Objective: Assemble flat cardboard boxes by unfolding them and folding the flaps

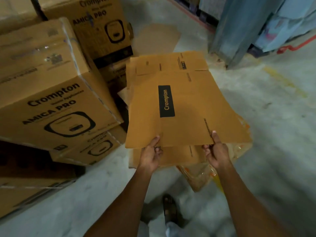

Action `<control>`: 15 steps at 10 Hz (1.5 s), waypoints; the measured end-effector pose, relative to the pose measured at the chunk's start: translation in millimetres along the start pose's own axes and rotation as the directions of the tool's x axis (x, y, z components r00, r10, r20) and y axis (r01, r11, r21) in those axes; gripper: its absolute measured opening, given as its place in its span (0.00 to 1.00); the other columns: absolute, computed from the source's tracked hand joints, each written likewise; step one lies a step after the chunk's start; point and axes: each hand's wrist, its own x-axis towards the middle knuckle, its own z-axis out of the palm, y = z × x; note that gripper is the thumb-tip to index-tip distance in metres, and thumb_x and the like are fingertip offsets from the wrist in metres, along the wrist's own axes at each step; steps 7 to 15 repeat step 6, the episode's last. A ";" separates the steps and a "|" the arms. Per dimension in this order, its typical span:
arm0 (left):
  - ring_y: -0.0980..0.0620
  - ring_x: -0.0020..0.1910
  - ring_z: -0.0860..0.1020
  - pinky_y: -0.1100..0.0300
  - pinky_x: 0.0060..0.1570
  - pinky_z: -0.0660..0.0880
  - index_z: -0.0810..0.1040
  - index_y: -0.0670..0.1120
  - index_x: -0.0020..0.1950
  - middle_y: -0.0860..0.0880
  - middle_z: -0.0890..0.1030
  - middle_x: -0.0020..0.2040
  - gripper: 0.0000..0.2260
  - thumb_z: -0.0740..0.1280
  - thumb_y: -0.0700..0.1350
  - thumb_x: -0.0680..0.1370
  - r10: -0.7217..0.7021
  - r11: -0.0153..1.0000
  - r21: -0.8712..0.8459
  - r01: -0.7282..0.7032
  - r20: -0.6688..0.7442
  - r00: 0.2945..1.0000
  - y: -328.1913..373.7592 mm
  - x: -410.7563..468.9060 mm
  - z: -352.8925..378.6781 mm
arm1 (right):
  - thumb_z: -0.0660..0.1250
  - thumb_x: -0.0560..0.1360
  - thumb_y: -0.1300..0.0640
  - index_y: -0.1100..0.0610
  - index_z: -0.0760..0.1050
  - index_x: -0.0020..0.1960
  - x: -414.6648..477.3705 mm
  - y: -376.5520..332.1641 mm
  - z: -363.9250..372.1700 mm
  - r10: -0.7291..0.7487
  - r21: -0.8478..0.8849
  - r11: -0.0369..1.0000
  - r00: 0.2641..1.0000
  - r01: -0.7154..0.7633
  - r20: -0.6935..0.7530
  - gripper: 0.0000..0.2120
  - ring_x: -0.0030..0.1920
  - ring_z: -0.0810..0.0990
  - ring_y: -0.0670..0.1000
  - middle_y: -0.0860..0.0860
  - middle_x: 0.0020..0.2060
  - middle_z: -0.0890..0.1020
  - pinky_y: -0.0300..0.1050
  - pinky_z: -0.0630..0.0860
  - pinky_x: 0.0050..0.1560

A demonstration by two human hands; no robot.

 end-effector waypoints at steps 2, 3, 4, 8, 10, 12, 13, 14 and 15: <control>0.57 0.28 0.68 0.67 0.22 0.67 0.78 0.42 0.49 0.48 0.74 0.34 0.04 0.72 0.40 0.79 -0.151 0.989 -0.016 0.150 -0.170 0.974 -28.5 26.1 -13.6 | 0.69 0.80 0.53 0.61 0.75 0.44 36.2 28.1 -16.6 0.178 0.021 0.984 0.978 -0.176 -0.114 0.12 0.24 0.69 0.49 0.55 0.27 0.76 0.35 0.65 0.20; 0.51 0.36 0.74 0.65 0.24 0.74 0.75 0.39 0.52 0.43 0.75 0.42 0.03 0.66 0.38 0.83 -0.230 0.973 -0.069 0.221 -0.184 0.956 -31.7 22.8 -19.9 | 0.64 0.83 0.60 0.59 0.75 0.45 38.2 39.7 -20.4 0.305 0.107 0.950 0.946 -0.294 -0.111 0.08 0.29 0.71 0.49 0.58 0.32 0.77 0.34 0.69 0.20; 0.47 0.40 0.79 0.59 0.30 0.79 0.75 0.38 0.58 0.41 0.77 0.47 0.06 0.66 0.39 0.82 -0.256 0.966 -0.027 0.256 -0.201 0.945 -28.2 17.5 -27.7 | 0.61 0.83 0.62 0.59 0.76 0.50 39.8 50.3 -18.2 0.323 0.118 0.944 0.939 -0.309 -0.118 0.06 0.32 0.76 0.51 0.61 0.49 0.78 0.36 0.73 0.21; 0.48 0.43 0.82 0.60 0.35 0.79 0.79 0.39 0.58 0.43 0.83 0.54 0.07 0.66 0.40 0.82 -0.108 0.945 0.289 0.153 -0.167 0.980 1.2 0.3 -35.6 | 0.60 0.82 0.61 0.61 0.75 0.58 11.5 52.7 20.3 0.300 -0.077 0.948 0.946 -0.310 -0.125 0.09 0.41 0.81 0.59 0.65 0.46 0.84 0.42 0.75 0.25; 0.48 0.43 0.82 0.60 0.35 0.79 0.79 0.39 0.58 0.43 0.83 0.54 0.07 0.66 0.40 0.82 -0.108 0.945 0.289 0.153 -0.167 0.980 1.2 0.3 -35.6 | 0.60 0.82 0.61 0.61 0.75 0.58 11.5 52.7 20.3 0.300 -0.077 0.948 0.946 -0.310 -0.125 0.09 0.41 0.81 0.59 0.65 0.46 0.84 0.42 0.75 0.25; 0.48 0.43 0.82 0.60 0.35 0.79 0.79 0.39 0.58 0.43 0.83 0.54 0.07 0.66 0.40 0.82 -0.108 0.945 0.289 0.153 -0.167 0.980 1.2 0.3 -35.6 | 0.60 0.82 0.61 0.61 0.75 0.58 11.5 52.7 20.3 0.300 -0.077 0.948 0.946 -0.310 -0.125 0.09 0.41 0.81 0.59 0.65 0.46 0.84 0.42 0.75 0.25; 0.48 0.43 0.82 0.60 0.35 0.79 0.79 0.39 0.58 0.43 0.83 0.54 0.07 0.66 0.40 0.82 -0.108 0.945 0.289 0.153 -0.167 0.980 1.2 0.3 -35.6 | 0.60 0.82 0.61 0.61 0.75 0.58 11.5 52.7 20.3 0.300 -0.077 0.948 0.946 -0.310 -0.125 0.09 0.41 0.81 0.59 0.65 0.46 0.84 0.42 0.75 0.25; 0.48 0.43 0.82 0.60 0.35 0.79 0.79 0.39 0.58 0.43 0.83 0.54 0.07 0.66 0.40 0.82 -0.108 0.945 0.289 0.153 -0.167 0.980 1.2 0.3 -35.6 | 0.60 0.82 0.61 0.61 0.75 0.58 11.5 52.7 20.3 0.300 -0.077 0.948 0.946 -0.310 -0.125 0.09 0.41 0.81 0.59 0.65 0.46 0.84 0.42 0.75 0.25; 0.48 0.43 0.82 0.60 0.35 0.79 0.79 0.39 0.58 0.43 0.83 0.54 0.07 0.66 0.40 0.82 -0.108 0.945 0.289 0.153 -0.167 0.980 1.2 0.3 -35.6 | 0.60 0.82 0.61 0.61 0.75 0.58 11.5 52.7 20.3 0.300 -0.077 0.948 0.946 -0.310 -0.125 0.09 0.41 0.81 0.59 0.65 0.46 0.84 0.42 0.75 0.25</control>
